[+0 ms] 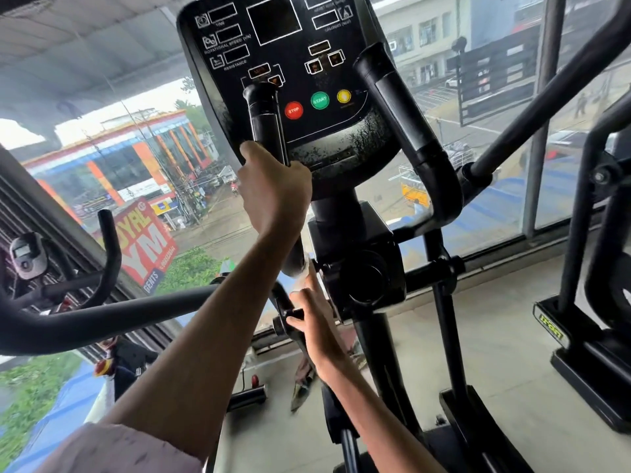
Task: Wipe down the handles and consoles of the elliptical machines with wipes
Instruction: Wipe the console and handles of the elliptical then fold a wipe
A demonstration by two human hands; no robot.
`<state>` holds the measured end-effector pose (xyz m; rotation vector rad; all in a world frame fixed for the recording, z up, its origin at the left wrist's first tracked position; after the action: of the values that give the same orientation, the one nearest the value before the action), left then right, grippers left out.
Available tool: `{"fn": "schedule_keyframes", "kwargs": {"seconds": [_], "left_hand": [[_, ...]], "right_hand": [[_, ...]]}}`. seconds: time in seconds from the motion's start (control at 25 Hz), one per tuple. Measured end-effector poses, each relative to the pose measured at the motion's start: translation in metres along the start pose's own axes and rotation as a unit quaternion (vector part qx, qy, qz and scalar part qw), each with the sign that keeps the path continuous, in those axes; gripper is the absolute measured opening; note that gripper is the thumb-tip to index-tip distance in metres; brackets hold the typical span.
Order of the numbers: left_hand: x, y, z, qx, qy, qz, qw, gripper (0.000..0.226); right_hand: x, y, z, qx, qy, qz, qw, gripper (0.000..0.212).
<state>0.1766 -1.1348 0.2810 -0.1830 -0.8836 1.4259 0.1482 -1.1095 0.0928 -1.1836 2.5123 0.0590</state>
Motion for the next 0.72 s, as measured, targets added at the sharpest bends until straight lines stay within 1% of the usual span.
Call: {"fn": "schedule_keyframes", "kwargs": {"seconds": [0.08, 0.2, 0.32, 0.4, 0.48, 0.52, 0.64, 0.72], "left_hand": [[-0.002, -0.001, -0.001, -0.007, 0.006, 0.0, 1.0, 0.026], [-0.004, -0.004, -0.004, -0.018, 0.02, 0.0, 1.0, 0.023], [-0.003, -0.002, -0.004, -0.011, 0.013, 0.001, 1.0, 0.024], [-0.001, -0.002, -0.003, -0.012, 0.014, 0.0, 1.0, 0.025], [-0.001, -0.003, -0.004, -0.012, 0.011, -0.004, 1.0, 0.025], [-0.002, -0.003, -0.005, -0.011, 0.011, -0.005, 1.0, 0.025], [-0.003, -0.003, -0.007, -0.013, 0.019, -0.006, 1.0, 0.025], [-0.002, -0.003, -0.007, -0.015, 0.021, -0.006, 1.0, 0.028]], "right_hand": [[-0.008, 0.009, -0.004, -0.035, -0.042, 0.018, 0.998, 0.089], [-0.015, -0.005, -0.019, -0.113, -0.141, 0.019, 0.983, 0.09], [-0.011, -0.038, -0.021, -0.2, -0.218, 0.035, 0.955, 0.088], [-0.006, -0.062, -0.015, -0.25, -0.256, 0.042, 0.933, 0.094], [-0.005, -0.073, -0.011, -0.265, -0.293, 0.018, 0.919, 0.101], [-0.004, -0.075, -0.009, -0.264, -0.315, 0.009, 0.912, 0.101], [0.006, -0.086, -0.001, -0.25, -0.384, 0.006, 0.889, 0.092], [0.013, -0.102, 0.012, -0.258, -0.421, 0.034, 0.869, 0.087]]}}
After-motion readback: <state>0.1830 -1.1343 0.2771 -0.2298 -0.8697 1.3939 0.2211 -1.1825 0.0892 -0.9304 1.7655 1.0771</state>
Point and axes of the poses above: each hand's wrist, its own y-axis away from the middle knuckle, its own x-axis out of the back of the hand, z = x × y, the point moved 2 cm from there along -y, towards the middle knuckle, and after that the axes turned 2 degrees about y, right-handed, at the moved point
